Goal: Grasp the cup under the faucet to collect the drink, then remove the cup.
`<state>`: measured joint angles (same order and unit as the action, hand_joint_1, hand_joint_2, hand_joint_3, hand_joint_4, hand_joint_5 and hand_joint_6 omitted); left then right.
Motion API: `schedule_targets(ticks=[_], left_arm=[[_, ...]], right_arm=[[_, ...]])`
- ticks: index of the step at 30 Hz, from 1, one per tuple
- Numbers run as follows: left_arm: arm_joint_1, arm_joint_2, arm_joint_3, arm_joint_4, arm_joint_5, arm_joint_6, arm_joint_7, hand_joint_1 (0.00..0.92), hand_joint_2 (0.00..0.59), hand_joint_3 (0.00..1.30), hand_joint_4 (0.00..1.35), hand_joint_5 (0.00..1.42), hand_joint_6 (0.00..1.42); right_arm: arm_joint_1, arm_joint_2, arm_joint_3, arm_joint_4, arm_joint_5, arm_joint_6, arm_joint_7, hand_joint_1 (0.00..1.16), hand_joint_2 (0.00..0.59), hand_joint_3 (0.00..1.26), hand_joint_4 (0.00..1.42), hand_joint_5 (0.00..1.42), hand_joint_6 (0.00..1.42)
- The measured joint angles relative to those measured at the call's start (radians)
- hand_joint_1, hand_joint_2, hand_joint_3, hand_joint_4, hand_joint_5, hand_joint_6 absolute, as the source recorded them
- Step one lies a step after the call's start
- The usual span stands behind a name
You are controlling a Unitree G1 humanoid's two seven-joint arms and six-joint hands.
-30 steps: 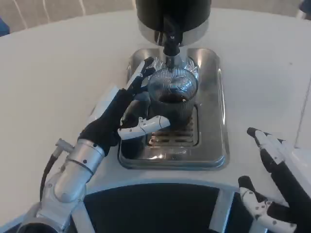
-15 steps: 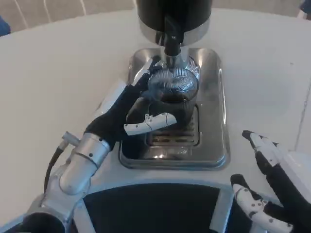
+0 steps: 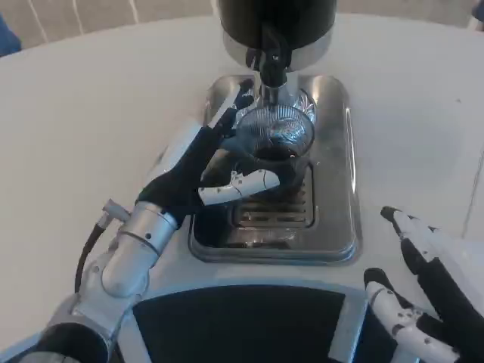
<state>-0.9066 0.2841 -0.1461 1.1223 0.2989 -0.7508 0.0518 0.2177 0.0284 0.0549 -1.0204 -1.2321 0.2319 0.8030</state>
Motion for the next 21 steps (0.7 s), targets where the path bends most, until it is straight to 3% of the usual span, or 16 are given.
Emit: schedule_targets(ticks=[11,21], left_arm=[[-0.008,-0.005,-0.031,0.011,0.034,-0.001,0.054,0.407,0.058,0.01,0.06,0.32,0.36],[-0.010,-0.007,-0.037,0.012,0.070,-0.001,0.098,0.407,0.059,0.15,0.13,0.37,0.41]], right_arm=[[-0.001,0.002,0.000,0.007,-0.010,0.009,0.005,0.14,0.550,0.00,0.00,0.00,0.00],[-0.008,0.014,0.006,0.016,-0.033,0.021,0.007,0.17,0.559,0.00,0.00,0.00,0.00]])
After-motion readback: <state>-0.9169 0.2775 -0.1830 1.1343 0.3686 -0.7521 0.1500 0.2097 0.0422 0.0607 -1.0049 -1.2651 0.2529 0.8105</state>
